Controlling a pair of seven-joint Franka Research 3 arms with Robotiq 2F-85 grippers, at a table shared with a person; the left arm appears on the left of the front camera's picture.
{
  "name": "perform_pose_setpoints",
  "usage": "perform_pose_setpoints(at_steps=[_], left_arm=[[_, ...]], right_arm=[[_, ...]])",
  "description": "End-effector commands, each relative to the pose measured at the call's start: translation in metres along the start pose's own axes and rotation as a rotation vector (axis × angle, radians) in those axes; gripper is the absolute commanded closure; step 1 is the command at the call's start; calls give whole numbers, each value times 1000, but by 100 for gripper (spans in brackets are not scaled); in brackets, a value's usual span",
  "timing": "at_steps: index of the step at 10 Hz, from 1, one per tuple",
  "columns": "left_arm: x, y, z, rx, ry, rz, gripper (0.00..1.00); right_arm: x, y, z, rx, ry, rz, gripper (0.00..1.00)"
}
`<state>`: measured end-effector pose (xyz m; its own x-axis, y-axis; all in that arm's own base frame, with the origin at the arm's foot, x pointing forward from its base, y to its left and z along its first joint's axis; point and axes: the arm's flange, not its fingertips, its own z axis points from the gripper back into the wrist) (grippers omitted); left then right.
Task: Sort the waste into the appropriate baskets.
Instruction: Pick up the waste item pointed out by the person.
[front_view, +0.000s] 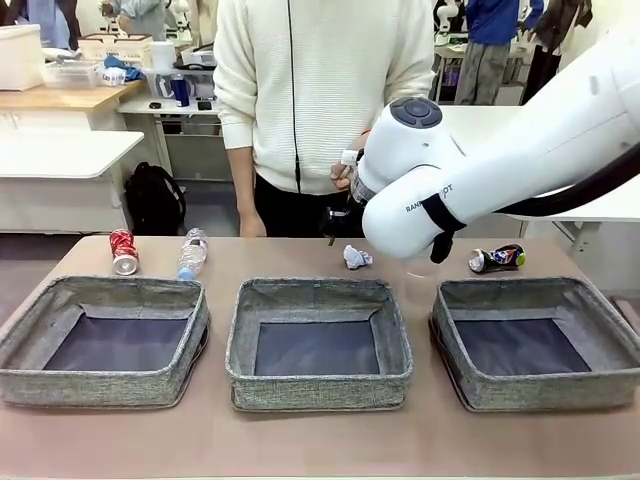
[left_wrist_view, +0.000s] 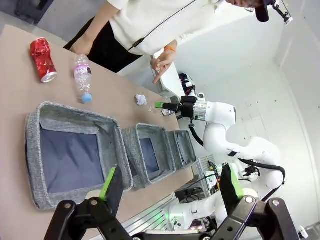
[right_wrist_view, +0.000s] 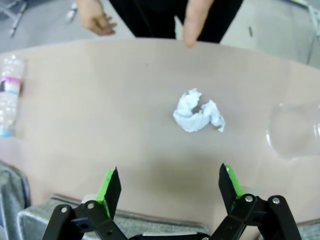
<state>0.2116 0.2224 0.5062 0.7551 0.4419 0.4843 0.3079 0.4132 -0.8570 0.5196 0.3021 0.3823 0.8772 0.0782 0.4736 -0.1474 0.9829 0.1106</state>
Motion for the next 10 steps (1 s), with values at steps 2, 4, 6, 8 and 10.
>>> perform_pose_setpoints(at_steps=[2,4,6,8,10], left_arm=[[1,-2,0,-13,-5,-21,0],[1,-2,0,-13,-5,-21,0],[1,-2,0,-13,-5,-21,0],[1,-2,0,-13,-5,-21,0],[1,-2,0,-13,-5,-21,0]], right_arm=[[22,-17,-31,15,36,32,0],[27,-23,-56,68,-35,84,0],[26,-30,-79,43,-29,78,0],[25,-31,-94,54,-11,83,0],[24,-33,-97,83,-29,79,0]])
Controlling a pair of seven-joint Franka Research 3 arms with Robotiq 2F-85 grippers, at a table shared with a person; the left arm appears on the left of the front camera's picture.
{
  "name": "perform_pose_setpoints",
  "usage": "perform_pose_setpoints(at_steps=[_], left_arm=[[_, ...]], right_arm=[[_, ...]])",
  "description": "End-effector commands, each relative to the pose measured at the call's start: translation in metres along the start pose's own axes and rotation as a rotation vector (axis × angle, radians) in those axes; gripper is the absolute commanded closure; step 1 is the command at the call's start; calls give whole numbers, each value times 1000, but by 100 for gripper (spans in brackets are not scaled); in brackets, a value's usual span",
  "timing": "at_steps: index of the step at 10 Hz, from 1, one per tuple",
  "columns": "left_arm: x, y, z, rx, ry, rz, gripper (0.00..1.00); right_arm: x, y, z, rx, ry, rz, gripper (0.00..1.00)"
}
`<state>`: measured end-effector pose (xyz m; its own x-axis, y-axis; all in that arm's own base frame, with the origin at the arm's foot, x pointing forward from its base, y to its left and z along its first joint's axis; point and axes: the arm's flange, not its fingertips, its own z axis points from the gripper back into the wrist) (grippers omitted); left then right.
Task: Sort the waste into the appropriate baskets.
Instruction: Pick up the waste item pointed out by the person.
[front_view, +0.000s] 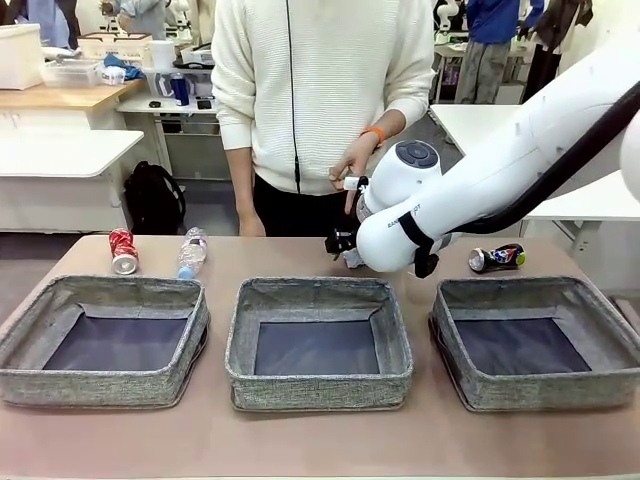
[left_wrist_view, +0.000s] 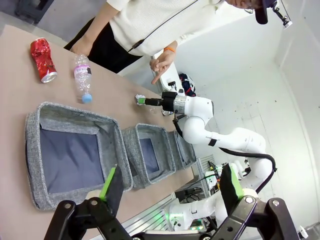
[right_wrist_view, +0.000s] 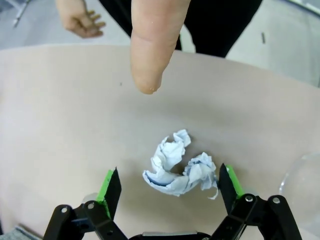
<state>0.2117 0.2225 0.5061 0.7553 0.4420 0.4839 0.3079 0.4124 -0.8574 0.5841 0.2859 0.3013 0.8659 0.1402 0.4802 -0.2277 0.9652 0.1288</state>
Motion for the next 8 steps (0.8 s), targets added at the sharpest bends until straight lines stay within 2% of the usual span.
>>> perform_pose_setpoints(at_steps=[1,2,3,4,5,6,7,8], left_arm=[[1,-2,0,-13,-5,-21,0],[1,-2,0,-13,-5,-21,0],[1,-2,0,-13,-5,-21,0],[1,-2,0,-13,-5,-21,0],[1,-2,0,-13,-5,-21,0],[1,-2,0,-13,-5,-21,0],[1,-2,0,-13,-5,-21,0],[1,-2,0,-13,-5,-21,0]], right_arm=[[7,0,-3,23,-20,11,0],[6,1,-2,24,-21,13,0],[8,1,-2,25,-17,4,60],[8,3,-4,27,-11,7,60],[8,4,-5,26,-8,10,100],[8,4,-5,26,0,11,65],[8,3,-6,13,4,9,100],[7,3,-9,2,8,4,100]])
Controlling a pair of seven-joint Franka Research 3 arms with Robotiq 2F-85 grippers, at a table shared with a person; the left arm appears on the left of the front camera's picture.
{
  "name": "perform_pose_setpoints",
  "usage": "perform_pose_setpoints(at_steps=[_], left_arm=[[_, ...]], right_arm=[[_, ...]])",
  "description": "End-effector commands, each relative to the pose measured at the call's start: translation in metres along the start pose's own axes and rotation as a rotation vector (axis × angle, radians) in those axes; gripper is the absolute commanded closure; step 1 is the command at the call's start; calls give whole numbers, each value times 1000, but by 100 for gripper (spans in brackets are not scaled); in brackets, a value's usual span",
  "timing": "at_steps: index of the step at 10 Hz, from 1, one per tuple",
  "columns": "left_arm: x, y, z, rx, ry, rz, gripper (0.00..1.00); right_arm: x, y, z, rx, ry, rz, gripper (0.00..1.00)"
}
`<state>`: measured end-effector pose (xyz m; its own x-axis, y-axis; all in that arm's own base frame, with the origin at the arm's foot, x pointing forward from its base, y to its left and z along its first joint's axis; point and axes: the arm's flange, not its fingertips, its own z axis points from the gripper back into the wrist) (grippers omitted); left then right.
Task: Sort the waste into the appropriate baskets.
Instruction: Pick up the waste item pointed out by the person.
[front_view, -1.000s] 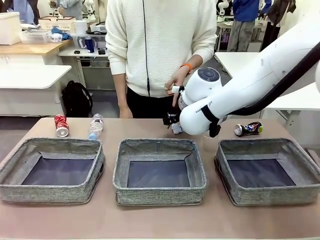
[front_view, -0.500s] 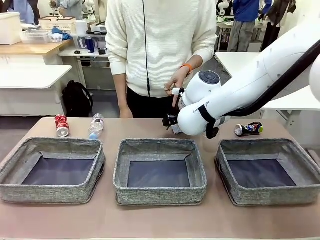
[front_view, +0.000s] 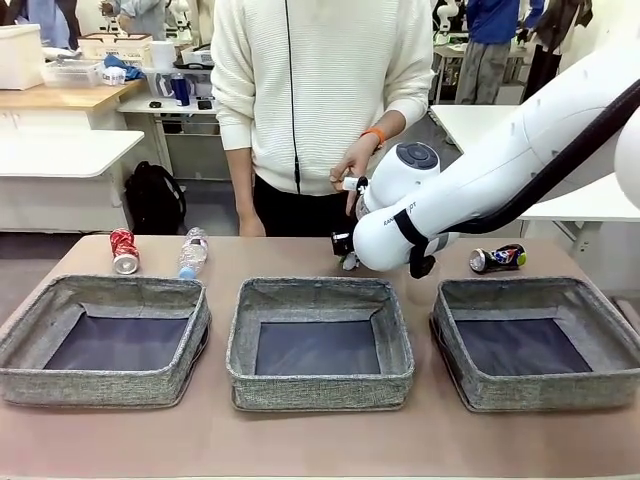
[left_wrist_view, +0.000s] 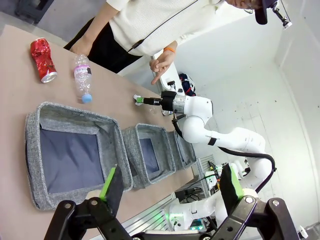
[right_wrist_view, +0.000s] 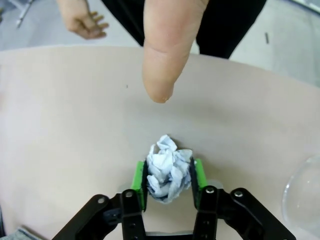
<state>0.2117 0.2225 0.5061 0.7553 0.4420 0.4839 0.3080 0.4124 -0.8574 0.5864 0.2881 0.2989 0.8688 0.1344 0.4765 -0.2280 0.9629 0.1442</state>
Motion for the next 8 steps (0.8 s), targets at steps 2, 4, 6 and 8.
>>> perform_pose_setpoints(at_steps=[2,4,6,8], left_arm=[[1,-2,0,-13,-5,-21,0],[1,-2,0,-13,-5,-21,0],[1,-2,0,-13,-5,-21,0],[1,-2,0,-13,-5,-21,0]], right_arm=[[6,1,-5,-9,7,10,100],[5,-1,-3,-8,6,0,100],[4,-4,16,17,-28,-12,100],[4,-13,98,43,-62,-109,100]])
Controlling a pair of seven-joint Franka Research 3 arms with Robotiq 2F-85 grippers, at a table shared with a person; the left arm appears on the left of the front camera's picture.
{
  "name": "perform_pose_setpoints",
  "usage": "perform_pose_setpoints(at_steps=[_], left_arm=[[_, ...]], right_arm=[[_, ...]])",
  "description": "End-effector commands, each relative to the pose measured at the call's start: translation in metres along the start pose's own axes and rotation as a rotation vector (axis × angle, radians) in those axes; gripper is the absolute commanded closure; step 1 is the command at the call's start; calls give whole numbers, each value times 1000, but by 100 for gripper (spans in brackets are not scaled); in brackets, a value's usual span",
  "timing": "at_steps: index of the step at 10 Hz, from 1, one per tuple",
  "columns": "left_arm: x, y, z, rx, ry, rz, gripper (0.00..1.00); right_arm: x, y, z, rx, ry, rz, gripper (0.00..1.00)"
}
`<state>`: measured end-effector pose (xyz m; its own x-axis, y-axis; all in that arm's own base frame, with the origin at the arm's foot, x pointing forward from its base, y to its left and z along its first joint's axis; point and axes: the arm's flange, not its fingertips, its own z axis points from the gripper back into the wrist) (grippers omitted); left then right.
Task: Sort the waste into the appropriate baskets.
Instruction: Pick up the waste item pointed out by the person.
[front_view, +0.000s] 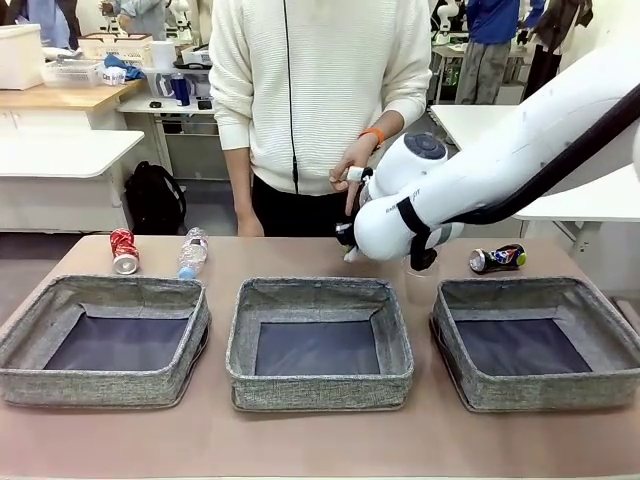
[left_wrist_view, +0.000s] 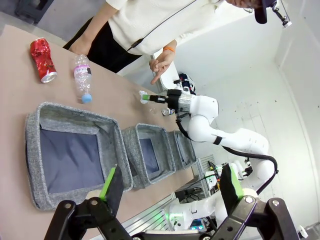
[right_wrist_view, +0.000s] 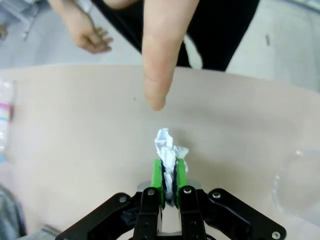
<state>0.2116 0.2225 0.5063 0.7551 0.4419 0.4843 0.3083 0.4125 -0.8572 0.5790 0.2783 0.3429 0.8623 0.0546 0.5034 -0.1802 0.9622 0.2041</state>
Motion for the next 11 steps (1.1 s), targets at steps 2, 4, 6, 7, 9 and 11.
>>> perform_pose_setpoints(at_steps=[2,4,6,7,9,11], left_arm=[[1,-2,-1,-13,-5,-21,0],[1,-2,-1,-13,-5,-21,0],[1,-2,-1,-13,-5,-21,0],[1,-2,-1,-13,-5,-21,0],[1,-2,-1,-13,-5,-21,0],[1,-2,-1,-13,-5,-21,0]], right_arm=[[-18,-2,163,117,91,-89,100],[-60,7,263,100,130,-69,100],[-104,18,306,142,-14,39,100],[-106,23,295,56,-68,9,100],[-99,30,321,92,3,-7,89],[-64,75,291,132,125,42,89]])
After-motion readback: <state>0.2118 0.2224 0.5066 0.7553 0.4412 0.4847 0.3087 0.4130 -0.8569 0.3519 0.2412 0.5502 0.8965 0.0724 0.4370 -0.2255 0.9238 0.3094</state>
